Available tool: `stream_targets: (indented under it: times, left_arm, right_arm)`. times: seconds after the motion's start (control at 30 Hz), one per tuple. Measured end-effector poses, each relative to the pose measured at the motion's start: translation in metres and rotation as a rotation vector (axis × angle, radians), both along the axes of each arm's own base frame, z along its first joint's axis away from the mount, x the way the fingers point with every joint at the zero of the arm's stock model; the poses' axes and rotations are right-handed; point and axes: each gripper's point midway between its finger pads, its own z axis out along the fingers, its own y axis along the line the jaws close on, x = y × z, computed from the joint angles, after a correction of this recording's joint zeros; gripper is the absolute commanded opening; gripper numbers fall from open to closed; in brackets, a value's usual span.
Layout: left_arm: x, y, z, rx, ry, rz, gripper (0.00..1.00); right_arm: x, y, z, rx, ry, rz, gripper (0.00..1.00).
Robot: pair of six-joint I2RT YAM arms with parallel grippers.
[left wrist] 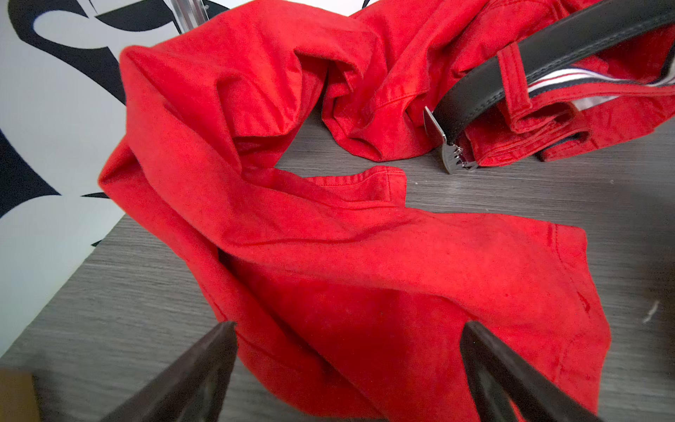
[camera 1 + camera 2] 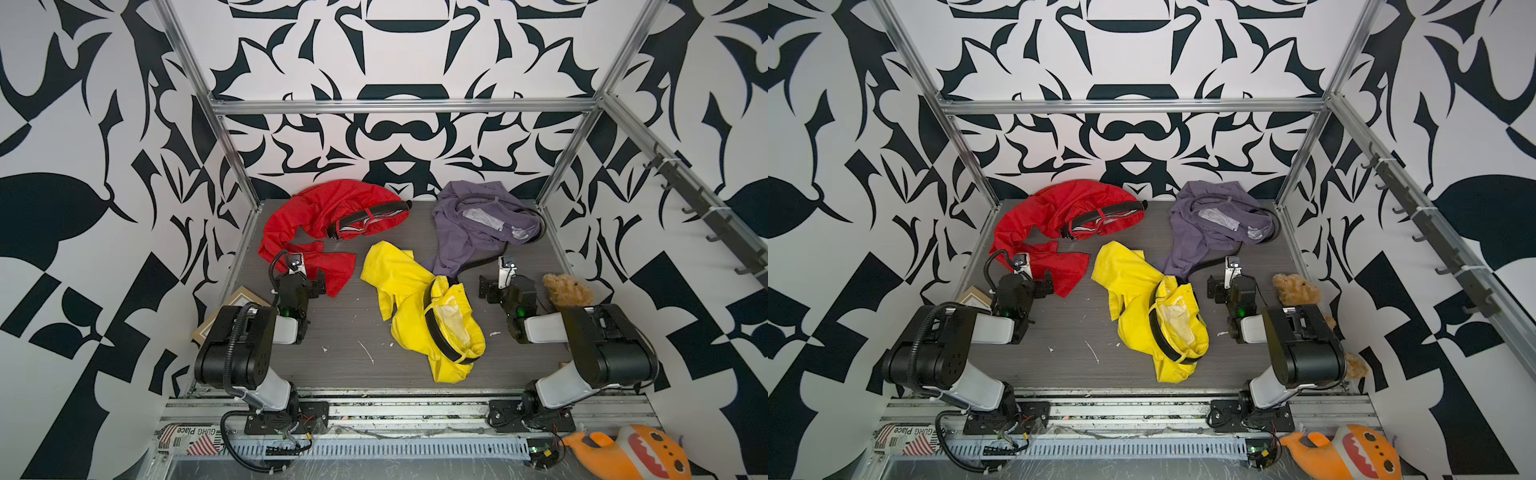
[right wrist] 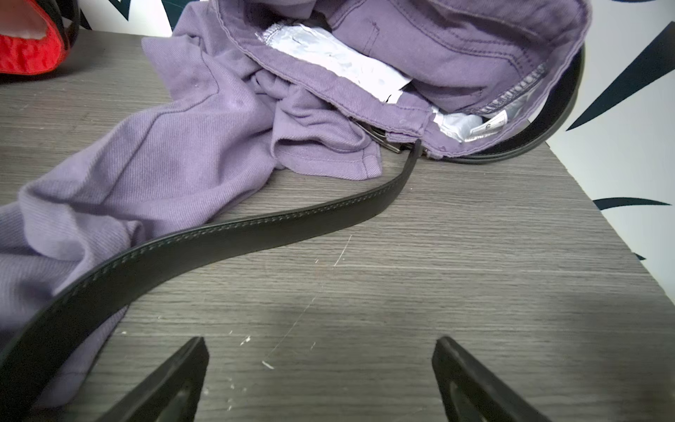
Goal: Remove the belt from the trousers
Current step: Adjust the trousers at the center of the board.
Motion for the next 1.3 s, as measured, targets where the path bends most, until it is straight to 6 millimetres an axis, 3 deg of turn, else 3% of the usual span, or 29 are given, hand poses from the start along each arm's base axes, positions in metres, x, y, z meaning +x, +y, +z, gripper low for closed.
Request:
stream_targets:
  times: [0.83, 0.93, 1.0, 1.17, 1.23, 1.3]
  left_arm:
    - [0.000, 0.000, 0.000, 0.003, 0.000, -0.002, 0.99]
    - [-0.004, -0.007, 0.004, 0.028, 0.031, -0.020, 0.99]
    - [-0.004, -0.023, 0.026, 0.051, 0.021, -0.058, 1.00]
    - [0.002, -0.100, 0.136, 0.022, -0.096, -0.228, 0.99]
    - [-0.006, -0.145, 0.171, -0.034, -0.102, -0.326, 0.99]
    - [-0.022, -0.196, 0.187, -0.082, -0.060, -0.439, 0.99]
  right_arm:
    - [0.000, -0.001, 0.000, 0.001, -0.001, -0.005, 0.99]
    - [-0.006, -0.005, 0.007, 0.000, 0.033, -0.034, 0.99]
    - [-0.007, -0.009, 0.034, 0.009, 0.029, -0.063, 0.99]
    - [-0.002, -0.011, 0.147, 0.098, -0.090, -0.109, 0.99]
    - [-0.011, -0.006, 0.170, 0.152, -0.078, -0.104, 0.99]
    - [-0.024, 0.003, 0.170, 0.208, -0.015, -0.086, 0.99]
